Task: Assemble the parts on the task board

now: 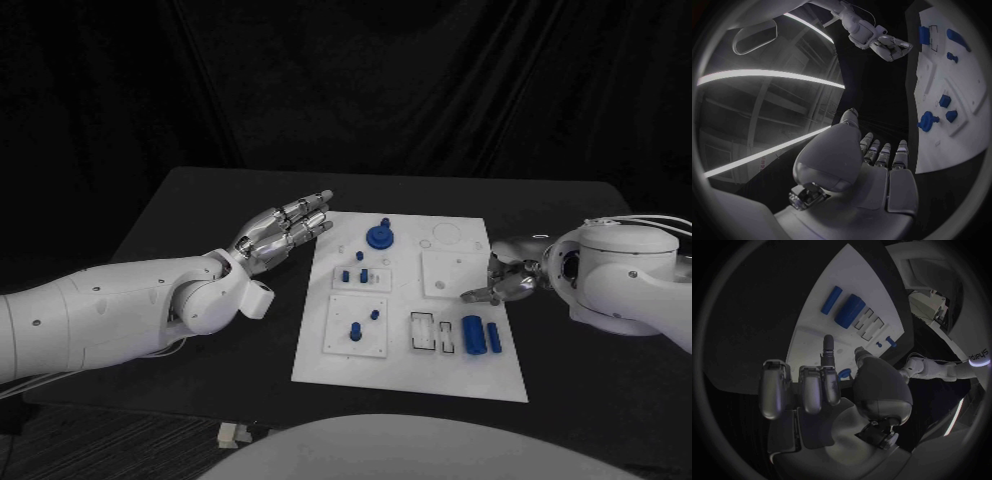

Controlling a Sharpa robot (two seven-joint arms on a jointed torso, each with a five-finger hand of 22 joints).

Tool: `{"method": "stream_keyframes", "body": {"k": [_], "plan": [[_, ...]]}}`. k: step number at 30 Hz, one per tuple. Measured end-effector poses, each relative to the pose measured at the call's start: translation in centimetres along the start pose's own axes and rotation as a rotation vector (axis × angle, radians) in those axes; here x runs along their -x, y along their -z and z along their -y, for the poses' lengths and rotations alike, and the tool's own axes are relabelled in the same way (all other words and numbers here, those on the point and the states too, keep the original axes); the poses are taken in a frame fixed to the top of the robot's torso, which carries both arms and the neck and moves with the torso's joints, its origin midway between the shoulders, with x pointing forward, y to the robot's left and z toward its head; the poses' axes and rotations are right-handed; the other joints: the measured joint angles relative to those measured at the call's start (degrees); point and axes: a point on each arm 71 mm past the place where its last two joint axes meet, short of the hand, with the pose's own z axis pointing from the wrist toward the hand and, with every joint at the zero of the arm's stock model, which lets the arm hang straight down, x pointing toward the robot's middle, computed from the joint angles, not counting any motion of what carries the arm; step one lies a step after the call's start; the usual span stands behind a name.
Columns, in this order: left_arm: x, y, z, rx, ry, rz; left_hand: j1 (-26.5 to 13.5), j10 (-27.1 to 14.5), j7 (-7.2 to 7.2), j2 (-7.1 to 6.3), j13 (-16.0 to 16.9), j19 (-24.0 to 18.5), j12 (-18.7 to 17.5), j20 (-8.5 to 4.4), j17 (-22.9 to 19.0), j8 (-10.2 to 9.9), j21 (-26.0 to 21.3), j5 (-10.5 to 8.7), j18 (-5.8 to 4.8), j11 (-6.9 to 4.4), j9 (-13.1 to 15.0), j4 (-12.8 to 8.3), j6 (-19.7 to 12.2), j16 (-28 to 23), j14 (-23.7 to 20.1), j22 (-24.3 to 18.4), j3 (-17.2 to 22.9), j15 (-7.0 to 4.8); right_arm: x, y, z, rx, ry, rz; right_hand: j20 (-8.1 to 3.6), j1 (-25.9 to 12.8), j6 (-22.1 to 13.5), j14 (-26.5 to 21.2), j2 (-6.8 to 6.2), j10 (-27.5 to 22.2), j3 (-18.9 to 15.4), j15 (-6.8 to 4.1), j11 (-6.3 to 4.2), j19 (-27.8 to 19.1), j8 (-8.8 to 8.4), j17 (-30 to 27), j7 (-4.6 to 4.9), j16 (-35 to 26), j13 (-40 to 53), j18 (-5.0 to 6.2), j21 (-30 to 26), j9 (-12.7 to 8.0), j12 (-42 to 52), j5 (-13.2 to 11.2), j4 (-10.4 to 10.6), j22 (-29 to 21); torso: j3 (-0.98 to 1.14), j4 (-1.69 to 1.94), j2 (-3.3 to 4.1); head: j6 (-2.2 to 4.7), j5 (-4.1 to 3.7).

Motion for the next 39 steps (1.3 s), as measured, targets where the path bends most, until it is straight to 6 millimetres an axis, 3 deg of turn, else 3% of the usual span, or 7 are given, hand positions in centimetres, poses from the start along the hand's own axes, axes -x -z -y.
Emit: {"method": "stream_keyframes", "body": {"k": [5,6,8,13,22,33,39], "plan": [[0.0,0.0,0.0,0.000,0.000,0.000,0.0,0.2,0.07,0.00,0.0,-0.2,0.2,0.20,0.0,0.0,0.0,0.00,0.00,0.21,0.0,0.0,0.1,0.0,0.0,0.0,0.0,0.00,-0.4,-0.3,-0.1,-0.021,0.014,-0.027,-0.65,-2.0,3.2,0.0,1.04,0.0,0.0,-0.65,-0.64,0.0,0.60,0.0,-0.89,0.4,0.0,-0.04,3.1,2.1,1.3,0.0,0.0,0.0,0.00,-0.02,0.00,0.00,0.04],[0.0,0.0,0.0,0.000,0.001,-0.001,0.0,0.2,0.21,0.00,0.1,-0.2,0.2,0.20,0.0,0.0,0.0,0.00,0.00,0.21,0.0,0.0,0.2,0.0,0.0,0.0,0.0,0.00,-0.5,-0.4,-0.2,-0.023,0.015,-0.031,-0.73,-2.3,3.6,0.0,1.26,0.0,0.0,-0.67,-0.83,0.1,0.84,0.0,-1.03,0.4,0.0,-0.95,3.5,2.4,1.5,0.0,0.0,0.0,0.00,-0.02,0.00,0.00,0.04],[0.0,0.0,0.0,0.000,0.001,-0.001,0.0,0.2,0.21,0.00,0.1,-0.2,0.2,0.20,0.0,0.0,0.0,-0.01,0.00,0.21,0.0,0.0,0.2,0.0,0.0,0.0,0.0,0.00,-0.8,-0.5,-0.3,-0.026,0.018,-0.040,-1.36,-3.7,5.2,0.1,2.07,-0.1,0.0,-1.37,-1.51,0.1,1.16,0.0,-1.62,0.8,0.0,-0.89,5.2,3.8,2.4,0.0,0.0,0.0,0.00,-0.02,0.00,0.00,0.07],[0.0,0.0,0.0,0.000,0.002,-0.002,0.0,0.2,0.42,0.00,0.1,-0.2,0.4,0.62,0.0,0.0,0.0,0.20,0.00,0.61,0.1,0.0,0.4,0.0,-0.2,0.0,0.0,1.41,-1.3,-0.8,-0.5,-0.031,0.018,-0.054,-1.35,-3.7,5.2,0.1,2.06,-0.1,0.0,-1.37,-1.53,0.1,0.86,0.0,-1.62,0.8,0.0,-0.89,5.4,4.1,2.4,0.0,0.0,0.0,0.00,-0.02,0.00,0.00,0.10],[0.0,0.0,0.0,0.001,0.003,-0.003,0.0,0.2,0.62,0.00,0.1,-0.2,0.7,1.01,0.0,0.2,0.0,0.19,0.00,0.61,0.1,-0.2,0.6,0.0,-0.2,0.0,0.2,2.72,-1.8,-1.1,-0.7,-0.032,-0.001,-0.043,-1.35,-1.4,5.2,0.1,1.64,-0.1,0.0,-1.37,-1.53,0.1,0.20,0.0,-1.62,0.8,0.0,-0.88,5.2,5.3,2.4,1.3,0.0,0.0,0.00,0.01,-0.01,0.00,0.10],[-0.1,-0.1,0.0,0.001,0.004,-0.006,0.0,0.2,0.82,0.00,0.1,0.0,0.7,1.22,0.0,0.2,0.0,0.19,0.00,0.61,0.1,-0.2,0.8,0.0,-0.1,0.0,0.2,2.78,-2.3,-1.7,-0.9,-0.035,-0.020,-0.033,-1.34,-0.2,5.2,0.1,1.44,-0.1,0.0,-1.37,-1.52,0.1,-0.02,0.0,-1.65,0.8,0.0,-0.87,4.7,6.4,2.4,2.0,0.0,0.0,0.00,-0.02,-0.01,0.00,0.23],[-0.1,-0.1,0.0,0.002,0.005,-0.007,0.0,0.2,1.03,0.00,0.1,0.0,0.7,1.22,0.0,0.2,0.0,0.19,0.01,0.61,0.2,-0.2,1.0,0.0,-0.1,0.0,0.2,2.78,-2.6,-2.0,-0.9,-0.037,-0.020,-0.041,-1.33,1.2,3.4,0.1,1.17,-0.1,0.0,-1.36,-1.52,0.1,-0.91,0.0,-1.31,0.8,0.0,-0.87,4.7,7.6,2.4,4.7,0.0,0.0,0.00,-0.02,-0.01,0.00,0.26]]}}
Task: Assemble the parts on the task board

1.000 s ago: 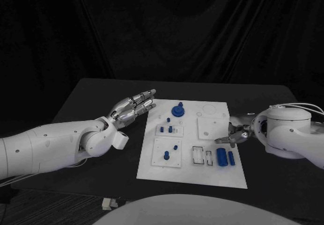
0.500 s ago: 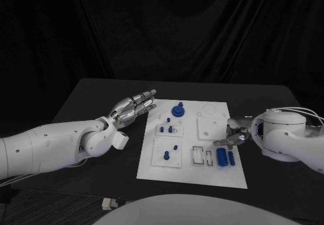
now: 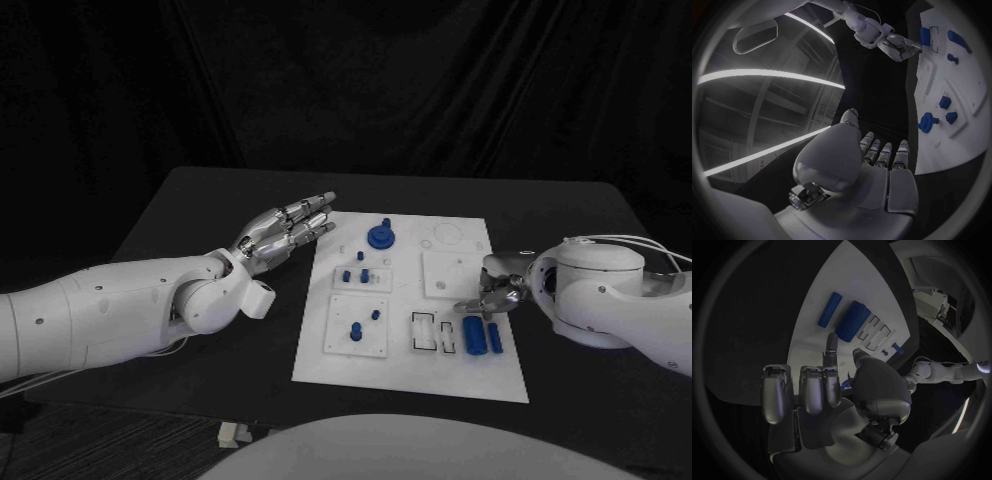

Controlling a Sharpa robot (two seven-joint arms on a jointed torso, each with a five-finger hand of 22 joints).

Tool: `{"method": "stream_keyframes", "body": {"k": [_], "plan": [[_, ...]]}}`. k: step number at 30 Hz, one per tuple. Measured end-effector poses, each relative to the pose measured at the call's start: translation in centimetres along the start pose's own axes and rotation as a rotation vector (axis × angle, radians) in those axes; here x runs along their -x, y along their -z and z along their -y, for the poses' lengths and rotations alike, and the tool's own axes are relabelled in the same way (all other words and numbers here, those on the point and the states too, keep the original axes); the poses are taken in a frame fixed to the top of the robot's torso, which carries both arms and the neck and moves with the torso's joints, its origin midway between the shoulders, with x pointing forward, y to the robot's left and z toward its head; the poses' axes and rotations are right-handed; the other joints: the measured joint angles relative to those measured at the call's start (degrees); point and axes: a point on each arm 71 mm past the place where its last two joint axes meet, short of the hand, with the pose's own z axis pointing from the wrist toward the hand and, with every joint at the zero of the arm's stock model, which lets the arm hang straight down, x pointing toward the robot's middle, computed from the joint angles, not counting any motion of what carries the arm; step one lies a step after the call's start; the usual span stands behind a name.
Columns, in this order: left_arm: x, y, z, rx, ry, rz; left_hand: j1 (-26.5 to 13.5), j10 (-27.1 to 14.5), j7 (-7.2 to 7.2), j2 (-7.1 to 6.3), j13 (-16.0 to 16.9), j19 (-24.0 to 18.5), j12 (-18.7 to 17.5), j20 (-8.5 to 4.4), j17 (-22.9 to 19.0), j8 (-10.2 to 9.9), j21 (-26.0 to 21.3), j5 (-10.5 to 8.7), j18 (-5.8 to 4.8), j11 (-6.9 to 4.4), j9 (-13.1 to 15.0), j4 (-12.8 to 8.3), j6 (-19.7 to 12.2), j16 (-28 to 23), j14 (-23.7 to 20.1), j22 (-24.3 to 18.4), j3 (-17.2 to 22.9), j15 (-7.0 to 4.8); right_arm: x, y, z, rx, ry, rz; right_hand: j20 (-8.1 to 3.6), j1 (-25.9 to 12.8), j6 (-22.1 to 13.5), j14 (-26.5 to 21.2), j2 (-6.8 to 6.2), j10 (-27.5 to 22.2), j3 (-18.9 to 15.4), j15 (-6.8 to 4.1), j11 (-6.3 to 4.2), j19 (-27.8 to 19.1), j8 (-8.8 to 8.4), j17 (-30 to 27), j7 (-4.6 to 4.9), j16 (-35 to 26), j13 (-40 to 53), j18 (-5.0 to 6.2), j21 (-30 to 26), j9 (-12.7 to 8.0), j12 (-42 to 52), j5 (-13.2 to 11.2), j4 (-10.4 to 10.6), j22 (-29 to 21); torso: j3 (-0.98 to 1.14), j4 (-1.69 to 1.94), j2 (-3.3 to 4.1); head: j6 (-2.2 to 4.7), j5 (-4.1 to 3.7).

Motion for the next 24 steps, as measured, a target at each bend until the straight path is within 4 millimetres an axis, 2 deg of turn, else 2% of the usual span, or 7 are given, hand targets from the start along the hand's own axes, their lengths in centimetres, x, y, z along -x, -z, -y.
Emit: {"method": "stream_keyframes", "body": {"k": [4,19,24], "plan": [[-0.01,0.00,0.00,0.000,0.001,-0.001,0.2,0.0,0.00,-0.23,0.0,-0.2,0.2,0.20,0.0,0.2,0.0,0.00,-0.01,0.00,0.0,0.0,0.0,0.0,0.0,0.0,0.0,0.46,-0.24,-0.17,-0.07,-0.001,0.002,-0.009,0.00,0.0,-0.1,0.0,0.00,0.0,0.0,0.00,0.00,0.0,0.00,0.0,0.05,0.0,0.0,0.00,0.0,0.3,0.0,0.2,0.0,0.0,0.00,0.01,0.00,0.00,0.00],[0.00,-0.01,-0.02,0.003,0.003,-0.004,0.2,0.0,0.00,-0.23,0.0,0.0,0.2,0.41,0.0,0.2,0.0,0.00,-0.01,0.00,0.0,0.0,0.4,0.0,0.0,0.0,0.0,0.45,-0.67,-0.49,-0.55,0.004,0.019,-0.036,0.01,0.0,-0.5,0.0,-0.48,0.0,-0.5,0.00,0.00,0.0,-0.23,0.0,0.05,0.0,0.0,0.01,-0.4,1.1,0.0,0.6,0.0,0.0,0.00,0.01,-0.01,0.00,0.15],[-0.01,-0.01,-0.04,0.004,0.004,-0.005,0.2,0.0,0.00,-0.23,0.0,0.0,0.2,0.41,0.0,0.2,0.0,0.23,0.00,0.00,0.0,0.0,0.4,0.0,0.0,0.0,0.0,0.83,-0.86,-0.61,-0.64,0.005,0.021,-0.042,0.01,0.3,-0.7,0.0,-0.84,0.0,-0.5,0.00,0.00,0.0,-0.44,0.0,0.26,0.0,0.0,0.01,-0.5,1.3,0.0,0.6,-0.1,0.0,0.00,0.01,-0.01,0.00,0.22]]}}
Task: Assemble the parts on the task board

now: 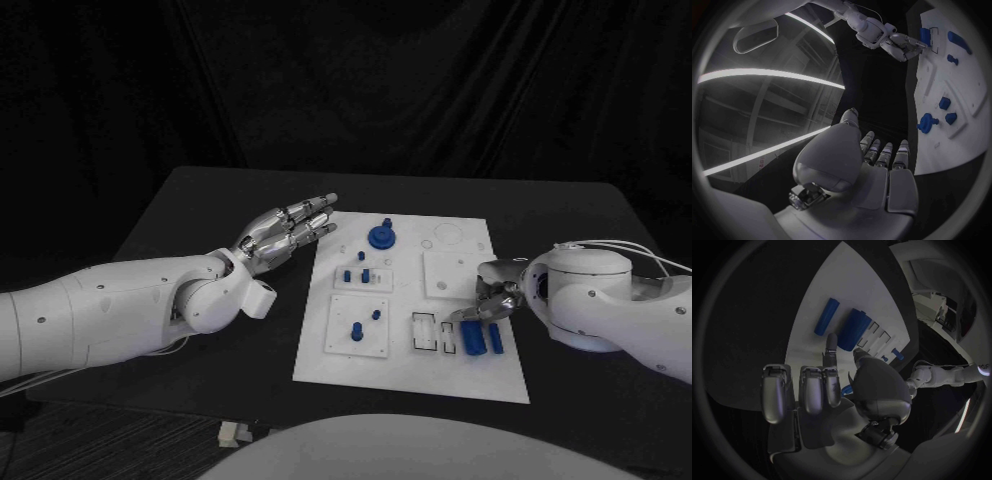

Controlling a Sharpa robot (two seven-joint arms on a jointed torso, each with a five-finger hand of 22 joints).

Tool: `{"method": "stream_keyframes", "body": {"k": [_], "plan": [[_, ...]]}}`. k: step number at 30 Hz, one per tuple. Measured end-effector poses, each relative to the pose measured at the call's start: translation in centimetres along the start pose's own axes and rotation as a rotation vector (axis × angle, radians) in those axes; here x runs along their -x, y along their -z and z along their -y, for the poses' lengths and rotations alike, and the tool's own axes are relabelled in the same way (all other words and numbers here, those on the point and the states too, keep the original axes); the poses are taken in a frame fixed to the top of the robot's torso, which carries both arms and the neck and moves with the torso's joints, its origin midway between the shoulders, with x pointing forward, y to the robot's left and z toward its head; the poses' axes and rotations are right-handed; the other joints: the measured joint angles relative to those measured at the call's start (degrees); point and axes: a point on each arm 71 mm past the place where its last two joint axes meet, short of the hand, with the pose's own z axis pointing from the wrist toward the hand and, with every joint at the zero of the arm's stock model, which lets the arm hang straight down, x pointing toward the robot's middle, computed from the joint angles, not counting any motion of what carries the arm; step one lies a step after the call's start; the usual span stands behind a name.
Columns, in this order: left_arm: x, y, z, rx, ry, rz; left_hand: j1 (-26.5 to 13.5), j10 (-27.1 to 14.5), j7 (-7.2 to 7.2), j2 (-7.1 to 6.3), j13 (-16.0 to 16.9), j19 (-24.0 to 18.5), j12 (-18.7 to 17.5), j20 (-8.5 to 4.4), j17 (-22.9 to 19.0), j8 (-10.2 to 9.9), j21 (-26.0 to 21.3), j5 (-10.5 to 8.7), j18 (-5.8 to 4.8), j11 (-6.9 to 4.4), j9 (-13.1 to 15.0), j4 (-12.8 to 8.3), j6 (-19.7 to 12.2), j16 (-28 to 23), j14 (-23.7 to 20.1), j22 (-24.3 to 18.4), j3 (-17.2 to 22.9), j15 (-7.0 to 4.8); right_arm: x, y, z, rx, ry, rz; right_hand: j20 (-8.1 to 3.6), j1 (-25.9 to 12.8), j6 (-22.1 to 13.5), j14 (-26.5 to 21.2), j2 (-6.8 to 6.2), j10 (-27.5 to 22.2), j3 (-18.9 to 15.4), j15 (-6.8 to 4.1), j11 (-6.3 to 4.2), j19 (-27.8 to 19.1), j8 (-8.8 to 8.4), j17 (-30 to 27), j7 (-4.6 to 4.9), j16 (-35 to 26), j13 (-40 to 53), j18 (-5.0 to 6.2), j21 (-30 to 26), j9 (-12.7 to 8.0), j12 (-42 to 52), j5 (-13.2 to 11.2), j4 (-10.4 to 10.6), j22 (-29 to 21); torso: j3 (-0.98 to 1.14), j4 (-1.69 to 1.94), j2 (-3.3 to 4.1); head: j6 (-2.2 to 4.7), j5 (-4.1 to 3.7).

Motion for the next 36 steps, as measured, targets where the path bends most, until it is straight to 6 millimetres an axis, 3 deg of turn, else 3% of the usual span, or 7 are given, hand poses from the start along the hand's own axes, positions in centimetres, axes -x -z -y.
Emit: {"method": "stream_keyframes", "body": {"k": [9,14,27,30,32,36], "plan": [[0.0,0.0,0.0,0.003,0.002,-0.003,0.0,0.0,0.20,0.00,0.0,0.0,0.0,0.00,0.0,0.0,0.0,0.00,0.00,0.00,0.0,0.0,0.2,0.0,0.0,0.0,0.0,0.00,-0.3,-0.1,-0.2,0.004,0.004,-0.012,0.00,0.2,-0.8,0.0,-0.94,0.0,-0.3,0.00,0.00,0.0,-0.28,0.0,0.00,0.0,0.0,0.00,-0.3,0.8,0.0,-0.8,0.2,0.0,0.00,0.01,0.00,0.00,-0.11],[0.0,0.0,0.0,0.005,0.003,-0.004,0.0,0.0,0.21,0.00,0.0,0.0,0.0,0.00,0.0,0.0,0.0,0.00,0.00,0.00,0.0,-0.2,0.2,0.0,0.2,0.0,0.2,0.21,-0.5,-0.2,-0.3,0.006,0.009,-0.021,0.00,-0.2,-2.0,0.1,-2.97,0.0,-1.4,0.10,0.00,0.0,-1.11,0.0,0.53,0.0,0.0,0.00,-0.5,1.7,0.0,-3.4,0.2,0.0,0.00,0.01,0.00,0.00,-0.14],[-0.1,0.0,-0.1,0.012,0.007,-0.009,0.2,0.2,0.49,0.23,0.0,0.0,0.0,0.41,0.0,0.2,0.0,0.21,-0.01,0.20,0.0,-0.2,0.5,0.0,0.2,0.0,0.2,0.65,-1.0,-0.3,-0.6,0.013,0.021,-0.044,0.40,0.0,-2.4,0.0,-3.16,0.2,-1.4,0.38,0.20,0.0,-1.40,0.0,0.60,0.0,0.0,0.00,-0.9,2.8,0.0,-4.5,0.3,0.0,-0.01,-0.01,-0.01,0.00,0.02],[-0.1,0.0,-0.1,0.014,0.008,-0.010,0.2,0.2,0.64,0.23,0.0,0.0,0.0,0.41,0.0,0.2,0.0,0.21,-0.01,0.20,0.0,-0.2,0.6,0.0,0.0,0.0,0.2,0.82,-1.0,-0.3,-0.6,0.014,0.020,-0.049,0.42,-0.9,-2.4,0.0,-2.26,0.2,-1.3,0.38,0.20,0.0,-1.40,0.0,0.61,0.0,0.0,0.00,-0.9,3.5,0.0,-4.5,0.2,0.0,0.00,-0.01,-0.01,0.00,0.04],[-0.1,0.0,-0.1,0.015,0.008,-0.011,0.2,0.2,0.63,0.23,0.0,0.0,0.0,0.41,0.0,0.2,0.0,0.21,-0.01,0.20,0.1,-0.3,0.6,0.0,0.1,0.0,0.3,0.94,-1.1,-0.3,-0.6,0.014,0.017,-0.052,0.42,-0.2,-2.4,0.0,-1.59,0.2,-0.9,0.38,0.20,0.0,-1.26,0.0,0.61,0.0,0.0,0.00,-0.9,4.2,0.0,-3.5,0.0,0.0,-0.01,0.00,-0.01,0.00,0.06],[-0.1,0.0,-0.1,0.017,0.009,-0.012,0.4,0.2,0.62,0.08,0.0,0.0,0.0,0.41,0.0,0.2,0.0,0.43,-0.01,0.20,0.1,-0.3,1.0,0.0,0.2,0.0,0.3,1.02,-1.1,-0.2,-0.7,0.017,0.006,-0.060,0.42,2.7,-2.7,-0.1,-0.48,0.2,-0.1,0.38,0.21,0.0,-0.56,0.0,0.40,0.0,0.0,0.00,-0.9,6.8,0.0,2.3,-0.2,0.0,0.00,0.00,0.00,0.00,0.09]]}}
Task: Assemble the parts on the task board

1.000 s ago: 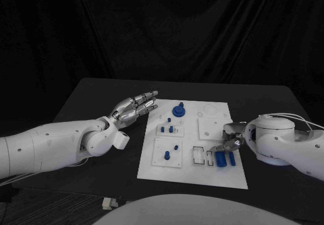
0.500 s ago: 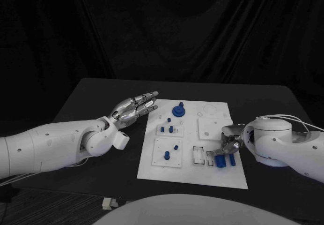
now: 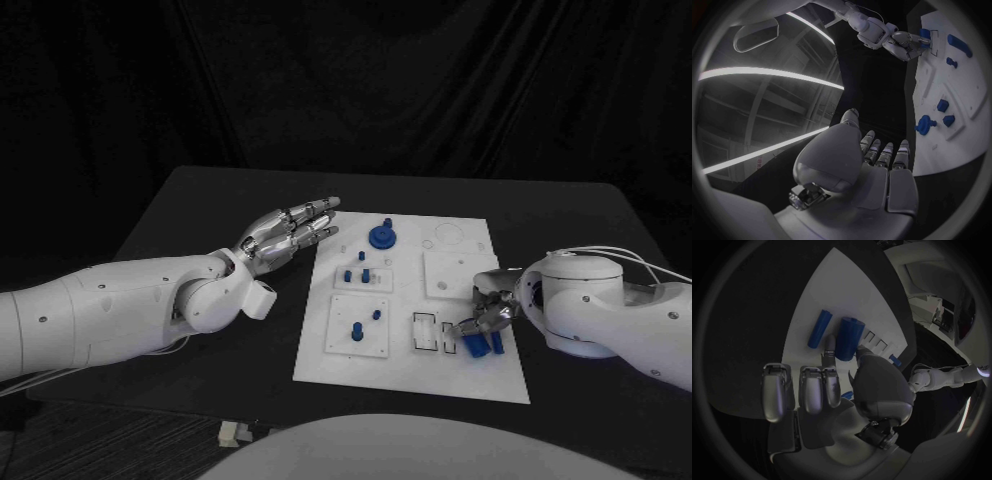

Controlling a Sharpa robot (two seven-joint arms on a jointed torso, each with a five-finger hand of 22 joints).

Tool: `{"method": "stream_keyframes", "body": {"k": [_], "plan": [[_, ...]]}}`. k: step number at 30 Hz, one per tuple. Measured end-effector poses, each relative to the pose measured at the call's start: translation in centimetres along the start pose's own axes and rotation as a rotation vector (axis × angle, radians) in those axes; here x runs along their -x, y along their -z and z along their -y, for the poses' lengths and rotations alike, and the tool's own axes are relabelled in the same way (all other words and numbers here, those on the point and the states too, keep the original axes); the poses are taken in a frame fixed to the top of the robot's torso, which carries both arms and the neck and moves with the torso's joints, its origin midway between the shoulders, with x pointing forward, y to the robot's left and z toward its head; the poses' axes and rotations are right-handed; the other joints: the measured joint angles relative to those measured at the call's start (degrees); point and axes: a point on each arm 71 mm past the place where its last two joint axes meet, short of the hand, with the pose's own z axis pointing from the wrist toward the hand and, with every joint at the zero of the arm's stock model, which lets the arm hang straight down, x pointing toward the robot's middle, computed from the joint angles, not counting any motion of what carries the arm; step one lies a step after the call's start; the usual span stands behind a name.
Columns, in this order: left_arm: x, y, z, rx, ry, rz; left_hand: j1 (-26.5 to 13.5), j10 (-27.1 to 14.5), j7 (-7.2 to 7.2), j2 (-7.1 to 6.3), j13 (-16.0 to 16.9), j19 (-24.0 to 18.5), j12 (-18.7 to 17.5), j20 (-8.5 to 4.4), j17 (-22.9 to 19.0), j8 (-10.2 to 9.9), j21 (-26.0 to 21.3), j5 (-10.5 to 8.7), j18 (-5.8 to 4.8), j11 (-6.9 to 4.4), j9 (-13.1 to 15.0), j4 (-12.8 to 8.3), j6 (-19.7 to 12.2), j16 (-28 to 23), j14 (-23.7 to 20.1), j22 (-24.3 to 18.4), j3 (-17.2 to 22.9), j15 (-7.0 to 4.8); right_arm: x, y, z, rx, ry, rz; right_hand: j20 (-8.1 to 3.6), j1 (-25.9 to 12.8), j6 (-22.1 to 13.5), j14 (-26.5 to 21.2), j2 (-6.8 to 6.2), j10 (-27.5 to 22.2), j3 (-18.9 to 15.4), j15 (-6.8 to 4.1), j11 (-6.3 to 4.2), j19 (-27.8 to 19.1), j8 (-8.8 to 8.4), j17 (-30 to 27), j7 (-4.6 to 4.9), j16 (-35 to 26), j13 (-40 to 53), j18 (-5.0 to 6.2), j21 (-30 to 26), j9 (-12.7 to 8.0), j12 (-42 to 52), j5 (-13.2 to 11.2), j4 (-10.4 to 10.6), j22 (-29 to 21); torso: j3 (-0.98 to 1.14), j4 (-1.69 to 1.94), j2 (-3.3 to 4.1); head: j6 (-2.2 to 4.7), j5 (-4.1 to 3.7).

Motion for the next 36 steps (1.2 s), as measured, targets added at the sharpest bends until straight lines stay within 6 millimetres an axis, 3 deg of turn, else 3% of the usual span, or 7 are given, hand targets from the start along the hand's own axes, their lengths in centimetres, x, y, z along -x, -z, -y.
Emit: {"method": "stream_keyframes", "body": {"k": [6,13,24,36], "plan": [[0.0,0.0,0.0,0.003,0.001,-0.002,0.1,0.0,0.00,-0.08,0.0,0.2,0.0,0.20,0.0,0.2,0.0,0.27,0.00,0.00,0.0,-0.2,0.0,0.0,0.0,0.0,0.2,0.00,-0.1,0.1,-0.1,0.014,-0.032,-0.011,0.00,3.3,-0.9,0.0,-0.05,0.0,1.2,0.08,0.03,0.0,0.70,0.0,-0.51,0.0,0.0,0.00,-0.5,3.5,0.0,11.8,-1.2,0.0,0.00,0.01,0.01,0.00,-0.02],[0.0,0.0,-0.1,0.005,0.002,-0.003,0.3,0.0,0.00,0.15,0.1,0.2,0.0,0.20,0.0,0.2,0.0,0.61,0.00,0.00,0.0,-0.3,0.0,0.0,0.0,0.0,0.3,0.00,-0.3,0.3,0.2,0.013,-0.076,-0.004,0.00,5.0,-1.7,0.1,-0.68,-0.3,1.2,-0.01,-0.32,0.0,0.79,0.0,-0.88,0.0,0.0,0.00,-1.4,5.8,0.0,21.4,-1.2,0.0,0.00,0.01,0.01,0.00,-0.05],[0.0,-0.1,-0.1,0.008,0.003,-0.004,0.5,0.0,0.21,-0.08,0.0,0.2,0.0,0.20,0.0,0.2,0.0,1.14,0.00,0.00,0.0,-0.5,0.2,0.2,0.0,0.0,0.5,-0.01,-0.4,1.1,0.8,0.015,-0.174,0.036,0.00,5.5,-2.6,0.1,-1.15,-0.1,1.5,-0.13,-0.54,0.0,0.72,0.0,-0.92,0.0,0.0,0.00,-1.7,7.3,0.0,25.8,-0.9,0.0,0.00,0.00,0.01,0.00,0.10],[0.0,-0.1,-0.2,0.012,0.003,-0.005,0.5,0.0,0.21,-0.08,0.0,0.2,0.0,0.20,0.0,0.2,0.0,1.34,0.00,-0.01,0.0,-0.7,0.2,0.2,0.0,0.0,0.7,-0.01,0.6,1.9,0.7,0.037,-0.397,0.059,0.00,5.2,-3.0,0.1,-0.85,-0.1,2.2,-0.13,-0.53,0.0,0.06,0.0,-0.71,0.0,0.0,0.00,-2.0,7.7,0.0,25.4,-0.2,0.0,0.00,-0.01,0.00,0.00,-0.09]]}}
